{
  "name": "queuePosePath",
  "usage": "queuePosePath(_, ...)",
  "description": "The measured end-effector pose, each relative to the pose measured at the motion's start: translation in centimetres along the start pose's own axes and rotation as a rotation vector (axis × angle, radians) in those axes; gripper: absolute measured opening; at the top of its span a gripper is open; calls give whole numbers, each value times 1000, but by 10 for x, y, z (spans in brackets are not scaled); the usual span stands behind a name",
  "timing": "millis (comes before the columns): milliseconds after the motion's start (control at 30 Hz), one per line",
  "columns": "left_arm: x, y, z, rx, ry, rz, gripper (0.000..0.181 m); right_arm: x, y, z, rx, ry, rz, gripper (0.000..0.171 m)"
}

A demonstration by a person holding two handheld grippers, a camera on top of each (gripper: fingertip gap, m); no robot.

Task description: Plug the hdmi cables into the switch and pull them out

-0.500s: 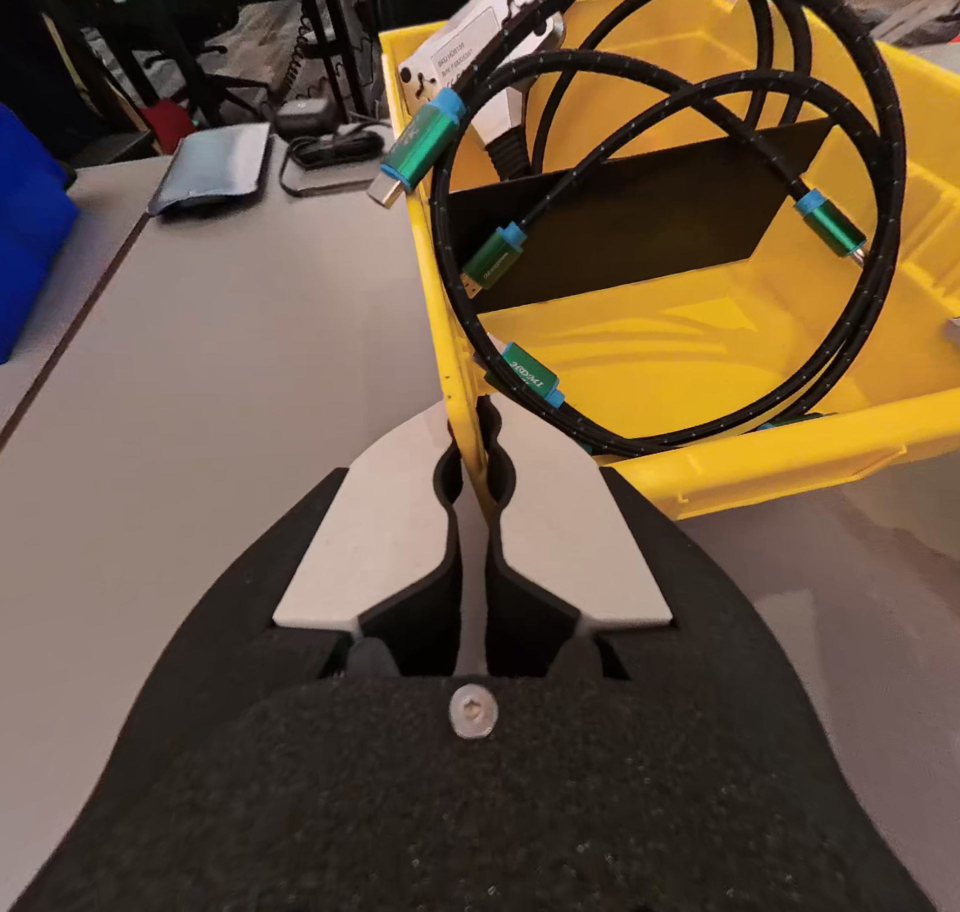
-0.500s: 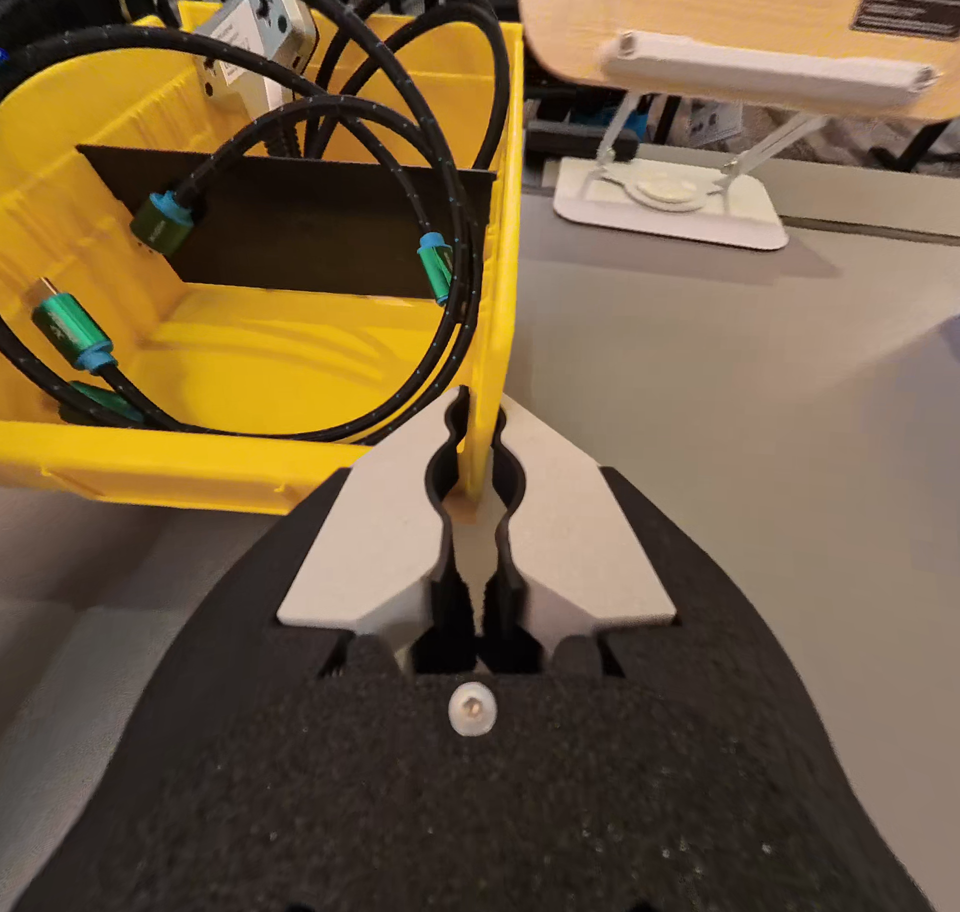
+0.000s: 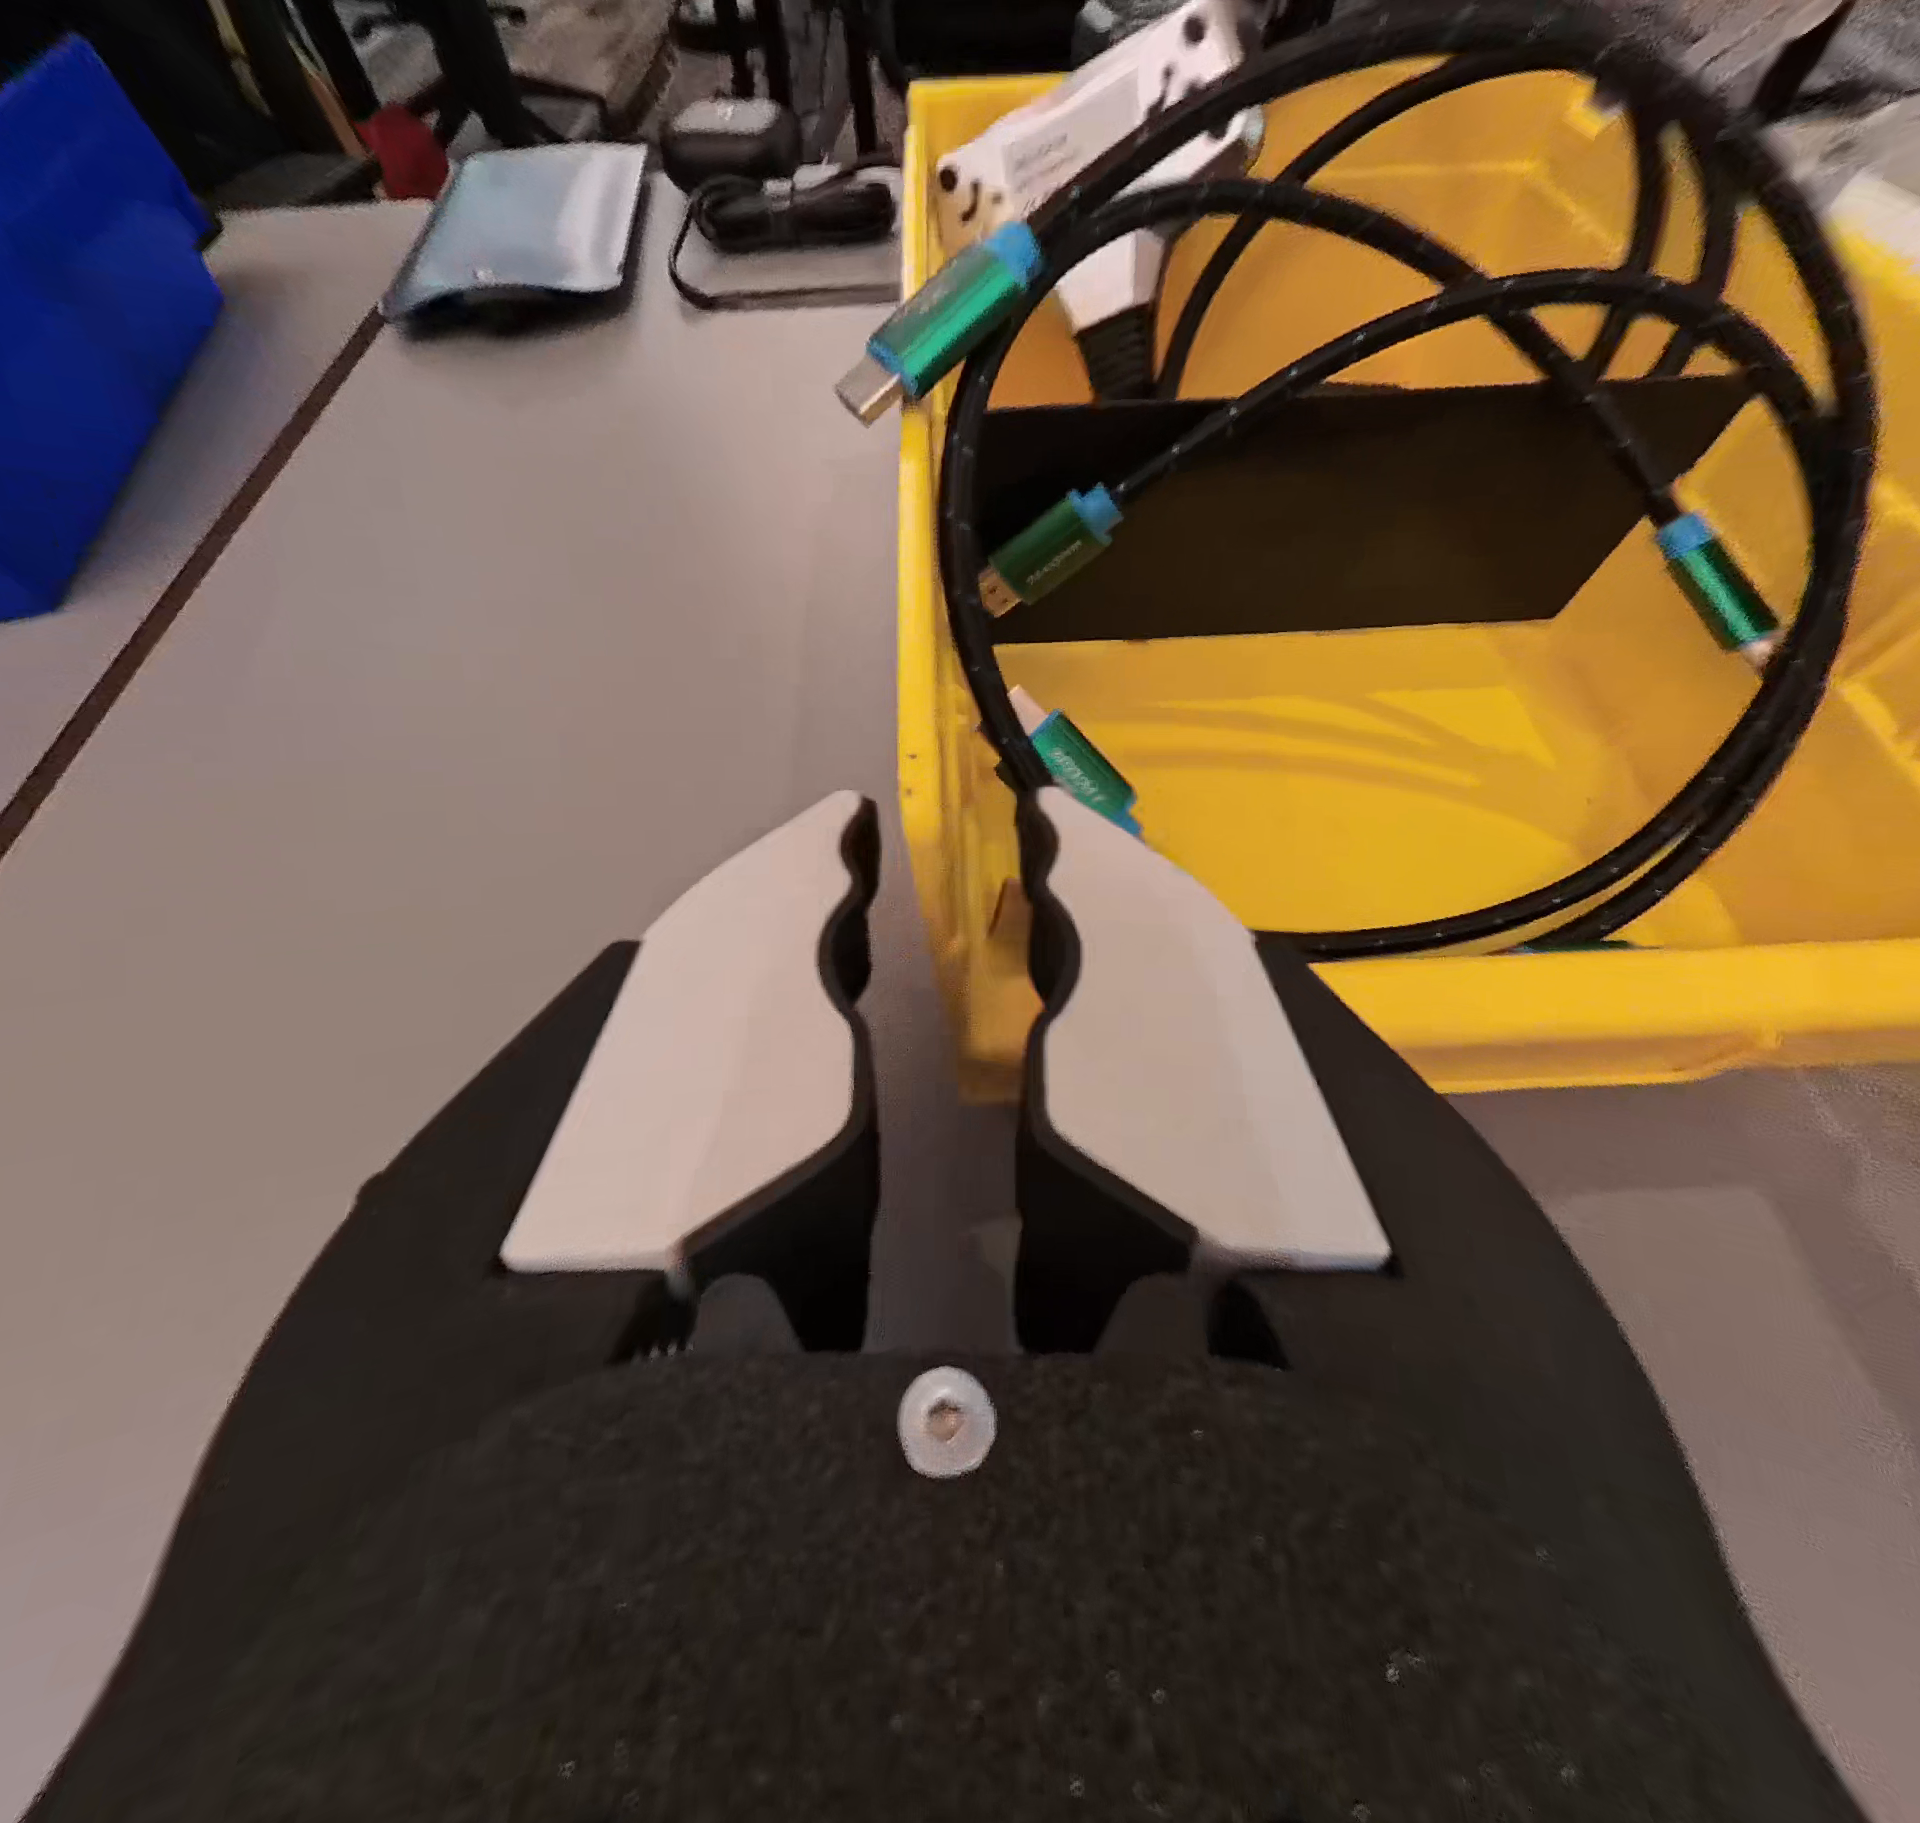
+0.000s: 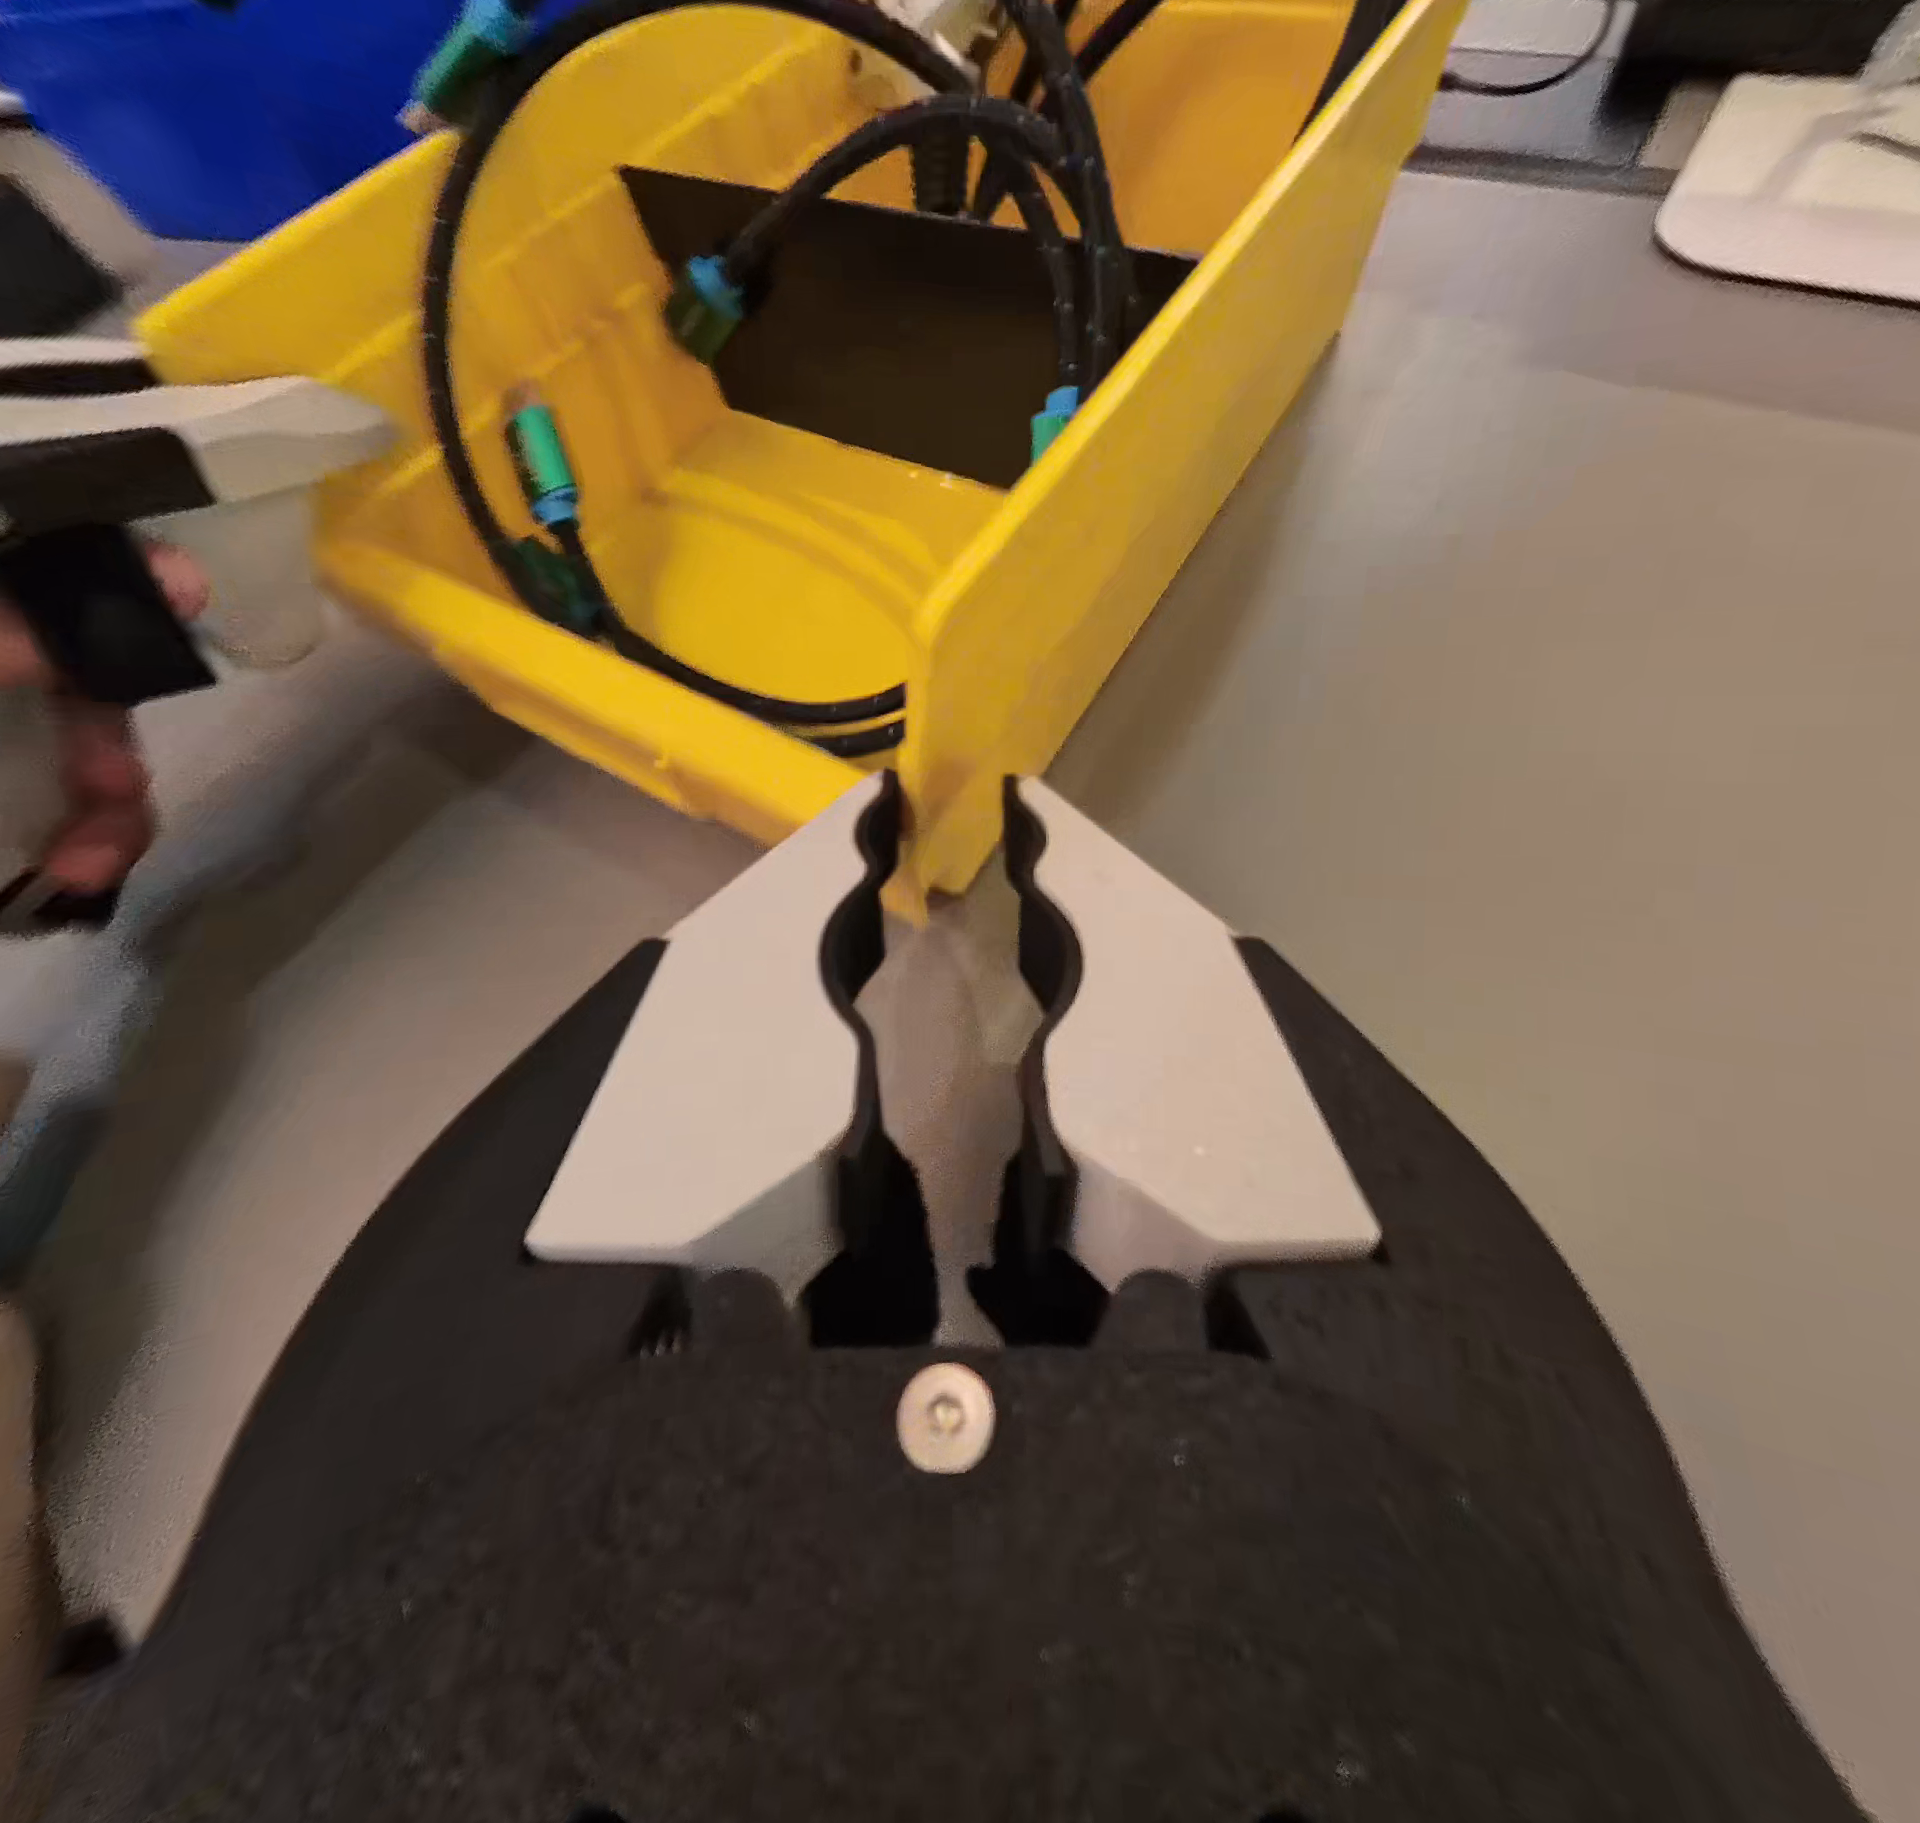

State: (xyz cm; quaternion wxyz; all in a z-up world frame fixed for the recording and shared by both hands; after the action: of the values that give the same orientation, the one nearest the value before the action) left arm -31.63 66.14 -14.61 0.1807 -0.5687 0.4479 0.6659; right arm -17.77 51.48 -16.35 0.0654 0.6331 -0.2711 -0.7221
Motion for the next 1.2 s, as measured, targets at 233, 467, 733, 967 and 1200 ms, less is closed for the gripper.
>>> queuePosePath(233,-13,24,-4,66,158,-134,54,18,90,-73,-175,-49,-136,38)
queuePosePath(467,-6,73,-28,-78,180,-158,36,35,183,-278,297,14,-258,51)
queuePosePath(733,30,54,-141,300,48,-4,30,79,227,-412,544,-164,-193,52)
queuePosePath(967,34,51,-143,309,54,27,30,87,219,-413,523,-184,-148,54)
queuePosePath(1200,34,48,-142,265,-19,34,26,87,221,-420,527,-231,-161,54)
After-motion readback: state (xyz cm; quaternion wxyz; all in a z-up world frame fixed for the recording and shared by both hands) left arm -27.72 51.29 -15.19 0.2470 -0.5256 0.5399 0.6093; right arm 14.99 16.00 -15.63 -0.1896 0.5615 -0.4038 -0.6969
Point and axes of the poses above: each gripper's, where its closed fingertips meet, y back along the fingers, x out of its underside, z = x × y across the jaws, the point moved 1 cm from there along y, back along the fingers, and after that the axes turned 10 degrees about x, right-handed, at the moved point
